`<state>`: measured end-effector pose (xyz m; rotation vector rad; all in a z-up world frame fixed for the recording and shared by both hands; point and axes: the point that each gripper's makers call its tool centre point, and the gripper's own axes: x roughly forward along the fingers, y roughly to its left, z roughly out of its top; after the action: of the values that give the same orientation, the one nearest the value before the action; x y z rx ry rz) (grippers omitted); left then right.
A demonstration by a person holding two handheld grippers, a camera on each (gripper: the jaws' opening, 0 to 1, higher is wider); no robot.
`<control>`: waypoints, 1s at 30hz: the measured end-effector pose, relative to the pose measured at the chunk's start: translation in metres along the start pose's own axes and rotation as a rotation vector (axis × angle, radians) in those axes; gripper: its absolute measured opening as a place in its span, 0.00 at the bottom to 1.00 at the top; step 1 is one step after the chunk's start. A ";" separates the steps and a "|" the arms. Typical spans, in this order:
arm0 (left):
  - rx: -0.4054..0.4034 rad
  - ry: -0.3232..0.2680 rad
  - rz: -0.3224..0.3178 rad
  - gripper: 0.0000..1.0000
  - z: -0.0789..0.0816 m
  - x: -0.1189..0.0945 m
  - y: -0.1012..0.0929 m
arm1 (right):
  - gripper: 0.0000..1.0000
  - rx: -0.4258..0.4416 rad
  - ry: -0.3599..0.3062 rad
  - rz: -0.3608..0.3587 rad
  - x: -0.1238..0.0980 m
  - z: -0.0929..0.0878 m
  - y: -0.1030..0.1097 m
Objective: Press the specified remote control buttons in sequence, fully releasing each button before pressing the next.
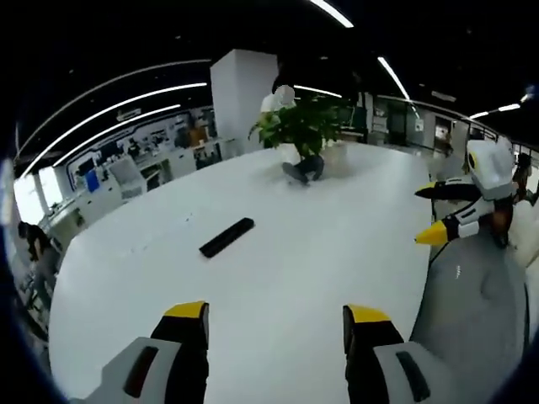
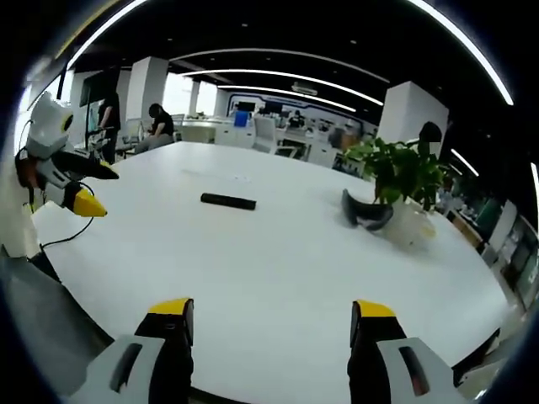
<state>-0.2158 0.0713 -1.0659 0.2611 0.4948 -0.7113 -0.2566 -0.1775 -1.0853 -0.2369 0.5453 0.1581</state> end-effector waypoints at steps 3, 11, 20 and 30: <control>0.019 -0.005 0.040 0.66 -0.010 -0.015 -0.003 | 0.76 -0.001 -0.003 -0.002 0.000 0.001 0.000; -0.046 -0.054 0.124 0.69 -0.030 -0.037 -0.013 | 0.76 -0.002 -0.005 -0.008 0.000 0.002 0.000; -0.089 -0.049 0.181 0.72 -0.046 -0.028 -0.009 | 0.76 -0.011 0.010 0.005 0.002 0.001 0.003; -0.102 -0.054 0.266 0.84 -0.050 -0.029 0.004 | 0.77 -0.003 -0.016 0.000 0.001 0.005 0.001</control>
<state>-0.2490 0.1104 -1.0934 0.2064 0.4335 -0.4312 -0.2536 -0.1755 -1.0823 -0.2385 0.5293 0.1602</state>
